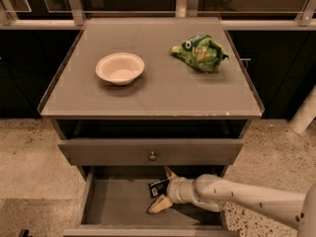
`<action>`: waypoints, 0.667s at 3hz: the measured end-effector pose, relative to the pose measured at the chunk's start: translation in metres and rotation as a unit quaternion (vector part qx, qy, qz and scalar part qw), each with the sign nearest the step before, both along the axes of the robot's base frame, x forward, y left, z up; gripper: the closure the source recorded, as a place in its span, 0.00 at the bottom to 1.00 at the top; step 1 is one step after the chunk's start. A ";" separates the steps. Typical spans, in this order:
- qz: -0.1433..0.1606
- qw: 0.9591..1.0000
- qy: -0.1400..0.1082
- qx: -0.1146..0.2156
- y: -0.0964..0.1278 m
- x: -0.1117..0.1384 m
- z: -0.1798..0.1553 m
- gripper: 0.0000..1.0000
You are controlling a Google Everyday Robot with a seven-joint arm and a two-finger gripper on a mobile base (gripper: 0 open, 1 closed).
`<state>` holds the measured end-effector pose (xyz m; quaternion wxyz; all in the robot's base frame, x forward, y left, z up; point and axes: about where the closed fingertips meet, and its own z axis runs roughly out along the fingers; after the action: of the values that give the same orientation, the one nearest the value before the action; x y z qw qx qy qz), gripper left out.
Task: Pick rxbar chocolate from middle drawer and place on counter
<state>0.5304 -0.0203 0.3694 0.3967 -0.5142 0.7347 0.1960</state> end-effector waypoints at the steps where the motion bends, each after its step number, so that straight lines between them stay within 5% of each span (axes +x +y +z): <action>1: 0.004 1.000 0.011 -0.015 -0.002 0.001 -0.014 0.00; 2: 0.008 0.999 0.025 -0.024 -0.002 -0.001 -0.026 0.00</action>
Offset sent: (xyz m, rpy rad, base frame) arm -0.0028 -0.0071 -0.0387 -0.0720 0.0812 0.0212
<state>0.5289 -0.0228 0.3436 0.3642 -0.5241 0.7449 0.1944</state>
